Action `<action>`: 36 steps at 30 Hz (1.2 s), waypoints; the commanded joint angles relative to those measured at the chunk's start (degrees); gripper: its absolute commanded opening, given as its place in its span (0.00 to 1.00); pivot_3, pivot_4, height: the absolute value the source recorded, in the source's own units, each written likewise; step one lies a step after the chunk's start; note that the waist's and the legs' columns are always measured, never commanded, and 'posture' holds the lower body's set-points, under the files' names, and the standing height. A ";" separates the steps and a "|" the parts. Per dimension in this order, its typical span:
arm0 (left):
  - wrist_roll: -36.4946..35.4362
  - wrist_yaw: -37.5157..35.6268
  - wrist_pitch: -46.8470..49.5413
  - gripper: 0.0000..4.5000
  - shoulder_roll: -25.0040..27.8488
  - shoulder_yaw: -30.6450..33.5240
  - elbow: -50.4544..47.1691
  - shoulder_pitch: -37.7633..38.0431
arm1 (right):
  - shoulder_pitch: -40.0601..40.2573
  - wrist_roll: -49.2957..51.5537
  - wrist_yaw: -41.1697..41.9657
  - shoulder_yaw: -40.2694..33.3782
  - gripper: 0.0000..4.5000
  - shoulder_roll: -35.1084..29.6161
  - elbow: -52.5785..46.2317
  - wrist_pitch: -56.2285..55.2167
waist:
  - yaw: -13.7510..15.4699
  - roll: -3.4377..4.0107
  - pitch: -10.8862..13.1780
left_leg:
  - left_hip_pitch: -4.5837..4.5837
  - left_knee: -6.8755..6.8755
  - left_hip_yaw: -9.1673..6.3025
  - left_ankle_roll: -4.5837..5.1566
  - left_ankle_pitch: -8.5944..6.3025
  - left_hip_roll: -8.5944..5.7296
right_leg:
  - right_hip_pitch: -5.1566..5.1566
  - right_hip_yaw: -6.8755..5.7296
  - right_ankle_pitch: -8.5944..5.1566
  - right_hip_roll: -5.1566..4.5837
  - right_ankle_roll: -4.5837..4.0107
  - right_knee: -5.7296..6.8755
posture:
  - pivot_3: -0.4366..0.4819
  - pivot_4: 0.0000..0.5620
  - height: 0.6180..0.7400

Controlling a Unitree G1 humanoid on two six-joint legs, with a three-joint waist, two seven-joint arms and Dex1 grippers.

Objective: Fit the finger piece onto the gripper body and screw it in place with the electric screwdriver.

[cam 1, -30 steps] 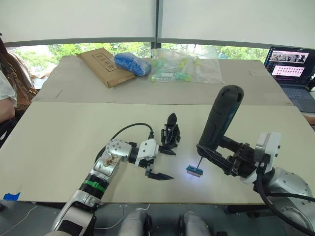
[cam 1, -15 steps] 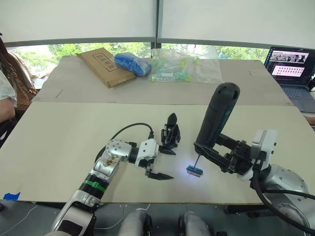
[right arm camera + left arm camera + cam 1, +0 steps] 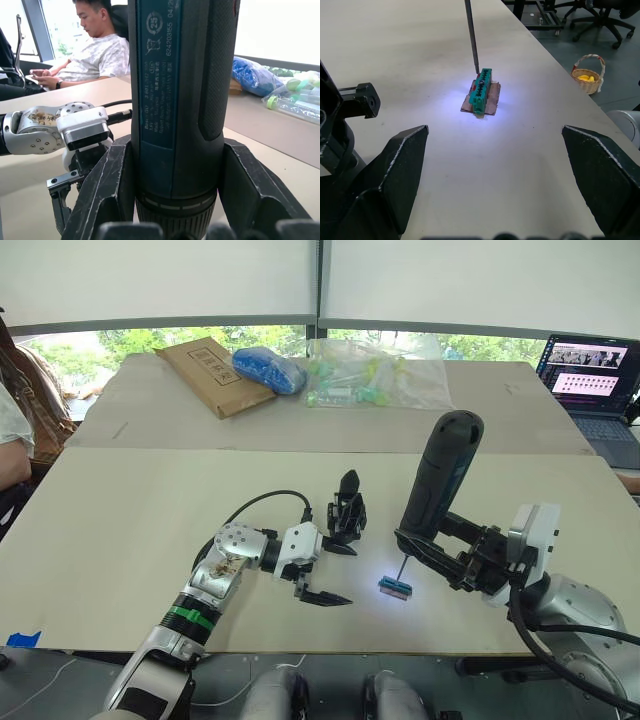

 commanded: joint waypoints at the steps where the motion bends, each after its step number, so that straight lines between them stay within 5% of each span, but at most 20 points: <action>1: -0.21 0.14 -0.99 1.00 -0.12 0.01 -0.71 -1.31 | -0.36 1.11 0.20 -1.15 0.43 -0.14 -1.56 -1.57 | 0.00 0.00 0.00 | 0.00 0.00 0.00 0.00 0.00 0.00 | 0.00 0.00 0.00 0.00 0.00 0.00 | 0.48 0.27 0.93; 36: 0.09 0.75 -1.11 1.00 -0.09 -0.02 -0.79 -1.55 | 0.62 0.05 2.36 -1.19 0.43 0.13 -0.49 -3.13 | 0.00 0.00 0.00 | 0.00 0.01 0.01 0.00 0.00 0.00 | 0.00 0.00 0.00 0.00 0.00 0.01 | 0.48 0.27 0.93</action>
